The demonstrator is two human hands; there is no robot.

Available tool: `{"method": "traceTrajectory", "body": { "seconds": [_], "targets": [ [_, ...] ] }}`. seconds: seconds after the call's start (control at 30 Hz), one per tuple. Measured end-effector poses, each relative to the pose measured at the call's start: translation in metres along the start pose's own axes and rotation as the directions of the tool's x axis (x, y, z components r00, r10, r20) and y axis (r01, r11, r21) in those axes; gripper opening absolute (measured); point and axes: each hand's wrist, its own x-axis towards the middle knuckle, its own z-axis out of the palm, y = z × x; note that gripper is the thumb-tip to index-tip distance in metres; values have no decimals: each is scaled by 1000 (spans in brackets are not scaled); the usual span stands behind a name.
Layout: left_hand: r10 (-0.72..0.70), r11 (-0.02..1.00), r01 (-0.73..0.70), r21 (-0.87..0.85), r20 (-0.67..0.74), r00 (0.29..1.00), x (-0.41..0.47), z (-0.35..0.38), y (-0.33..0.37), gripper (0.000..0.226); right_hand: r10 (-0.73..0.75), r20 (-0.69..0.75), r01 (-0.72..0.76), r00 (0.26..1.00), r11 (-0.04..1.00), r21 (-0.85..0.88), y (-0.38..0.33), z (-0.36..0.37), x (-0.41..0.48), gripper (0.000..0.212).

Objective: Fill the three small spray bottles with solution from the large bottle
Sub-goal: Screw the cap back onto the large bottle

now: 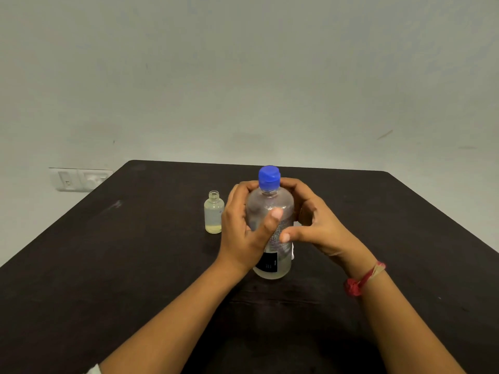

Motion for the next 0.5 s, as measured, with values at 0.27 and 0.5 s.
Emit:
{"method": "traceTrajectory", "body": {
  "seconds": [0.27, 0.5],
  "targets": [
    [-24, 999, 25, -37, 11, 1000, 3, -2, -2, 77, 2, -57, -3, 998, 1000, -25, 0, -3, 0, 72],
    [33, 988, -22, 152, -74, 997, 4, -5, -4, 72, -15, -389, 17, 921, 1000, 2, -3, -48, -11, 71]
  ]
}}
